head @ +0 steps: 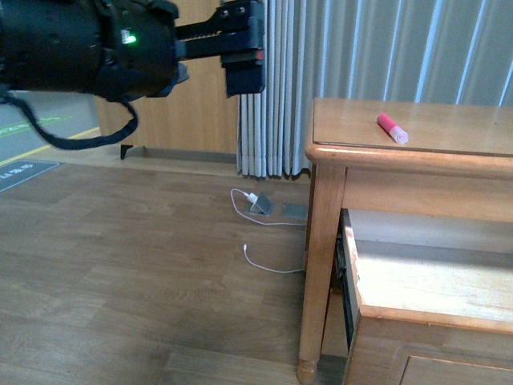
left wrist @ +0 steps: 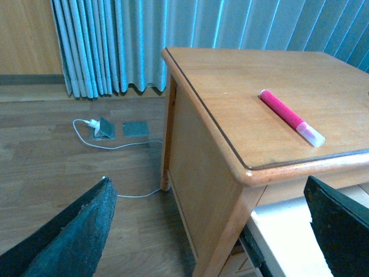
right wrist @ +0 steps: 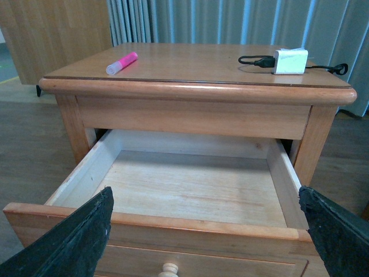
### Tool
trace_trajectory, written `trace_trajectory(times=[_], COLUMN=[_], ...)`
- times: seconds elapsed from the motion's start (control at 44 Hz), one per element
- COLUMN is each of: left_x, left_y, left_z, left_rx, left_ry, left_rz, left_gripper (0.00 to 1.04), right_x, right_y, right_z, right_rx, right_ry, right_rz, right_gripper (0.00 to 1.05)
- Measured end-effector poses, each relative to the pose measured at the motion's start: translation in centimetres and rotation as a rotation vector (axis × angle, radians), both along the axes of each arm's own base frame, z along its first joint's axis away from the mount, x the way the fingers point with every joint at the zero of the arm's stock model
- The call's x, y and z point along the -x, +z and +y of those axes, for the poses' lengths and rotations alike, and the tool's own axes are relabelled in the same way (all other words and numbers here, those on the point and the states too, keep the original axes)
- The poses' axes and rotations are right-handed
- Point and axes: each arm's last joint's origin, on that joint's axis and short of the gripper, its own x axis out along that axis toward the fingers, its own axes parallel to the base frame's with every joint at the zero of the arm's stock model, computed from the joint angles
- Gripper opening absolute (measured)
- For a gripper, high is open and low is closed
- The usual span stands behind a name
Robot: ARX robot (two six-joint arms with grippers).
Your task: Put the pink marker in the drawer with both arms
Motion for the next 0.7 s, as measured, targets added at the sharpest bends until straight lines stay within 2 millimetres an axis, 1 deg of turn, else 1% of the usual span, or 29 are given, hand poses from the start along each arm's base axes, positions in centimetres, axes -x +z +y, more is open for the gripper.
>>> trace_trajectory(times=[0.091, 0.136, 0.227, 0.295, 0.386, 0.636, 0.705], left_x=[-1.7, -2.9, -4.5, -6.0, -7.5, -9.6, -10.3], left_y=[0.1, 0.2, 0.2, -0.1, -0.6, -1.7, -2.0], left_z=[-1.5, -2.7, -4.4, -6.3, -8.5, -12.4, -14.2], left_rx=[0.005, 0.008, 0.013, 0.024, 0.026, 0.027, 0.030], left_ry=[-0.020, -0.035, -0.062, -0.101, -0.138, -0.198, -0.222], left_rz=[0.006, 0.010, 0.009, 0.007, 0.015, 0.037, 0.049], left_gripper=[0.99, 0.99, 0.99, 0.99, 0.99, 0.99, 0.99], right_x=[0.0, 0.0, 0.0, 0.0, 0.0, 0.0, 0.0], right_y=[0.0, 0.0, 0.0, 0.0, 0.0, 0.0, 0.0], right_z=[0.0, 0.0, 0.0, 0.0, 0.0, 0.0, 0.0], right_rx=[0.000, 0.000, 0.000, 0.000, 0.000, 0.000, 0.000], right_ry=[0.000, 0.000, 0.000, 0.000, 0.000, 0.000, 0.000], right_rz=[0.000, 0.000, 0.000, 0.000, 0.000, 0.000, 0.000], right_gripper=[0.96, 0.96, 0.96, 0.96, 0.96, 0.96, 0.96])
